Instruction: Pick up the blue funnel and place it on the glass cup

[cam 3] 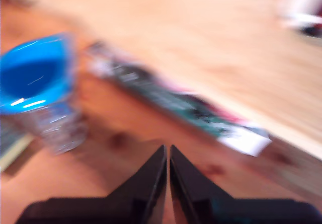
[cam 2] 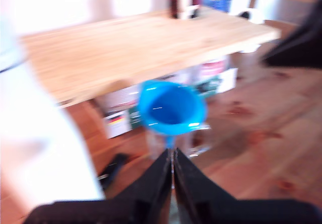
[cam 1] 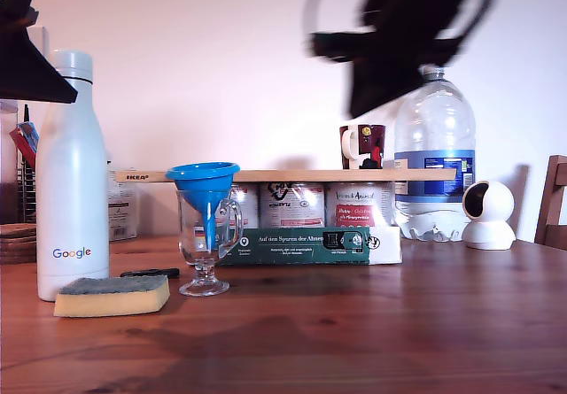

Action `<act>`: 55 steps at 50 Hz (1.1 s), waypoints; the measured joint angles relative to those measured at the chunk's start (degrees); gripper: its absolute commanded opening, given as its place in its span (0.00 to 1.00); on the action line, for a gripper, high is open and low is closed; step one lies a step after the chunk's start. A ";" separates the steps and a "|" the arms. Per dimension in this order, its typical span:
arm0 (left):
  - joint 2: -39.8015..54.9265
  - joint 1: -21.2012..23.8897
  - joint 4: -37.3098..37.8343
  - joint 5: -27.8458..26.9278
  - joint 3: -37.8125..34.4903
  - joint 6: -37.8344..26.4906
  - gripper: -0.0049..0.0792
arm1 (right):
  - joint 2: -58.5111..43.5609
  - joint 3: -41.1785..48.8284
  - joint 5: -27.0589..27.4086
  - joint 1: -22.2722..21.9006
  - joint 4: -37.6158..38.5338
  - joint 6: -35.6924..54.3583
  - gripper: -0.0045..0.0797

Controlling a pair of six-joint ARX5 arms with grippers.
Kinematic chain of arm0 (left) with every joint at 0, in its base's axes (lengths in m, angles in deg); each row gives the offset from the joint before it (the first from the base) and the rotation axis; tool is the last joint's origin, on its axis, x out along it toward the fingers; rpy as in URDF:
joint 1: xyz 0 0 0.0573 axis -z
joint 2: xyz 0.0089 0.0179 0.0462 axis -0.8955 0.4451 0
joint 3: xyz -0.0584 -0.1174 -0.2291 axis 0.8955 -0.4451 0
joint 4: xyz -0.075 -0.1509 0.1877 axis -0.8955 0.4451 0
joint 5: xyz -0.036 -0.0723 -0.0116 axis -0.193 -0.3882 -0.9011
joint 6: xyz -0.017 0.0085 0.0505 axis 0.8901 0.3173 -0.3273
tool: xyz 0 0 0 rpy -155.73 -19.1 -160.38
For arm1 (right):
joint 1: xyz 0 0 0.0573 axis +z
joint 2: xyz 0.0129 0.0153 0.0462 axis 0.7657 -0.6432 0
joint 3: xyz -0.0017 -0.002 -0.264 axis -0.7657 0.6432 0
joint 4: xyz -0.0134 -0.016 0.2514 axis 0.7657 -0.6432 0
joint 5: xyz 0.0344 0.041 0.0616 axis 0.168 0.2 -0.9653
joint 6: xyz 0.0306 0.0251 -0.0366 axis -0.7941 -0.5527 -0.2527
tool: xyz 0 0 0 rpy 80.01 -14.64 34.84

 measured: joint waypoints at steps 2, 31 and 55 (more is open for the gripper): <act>0.00 -0.07 0.44 -0.02 0.00 0.46 0.03 | 1.31 1.38 -0.02 -1.44 0.77 -0.04 0.05; 0.00 -2.56 2.23 -0.07 0.00 0.76 0.03 | 21.66 21.05 -6.80 -21.99 5.88 -2.12 0.05; -1.18 -5.95 2.29 -2.14 0.00 0.98 0.03 | 43.67 30.51 -7.93 -23.93 6.16 -1.66 0.05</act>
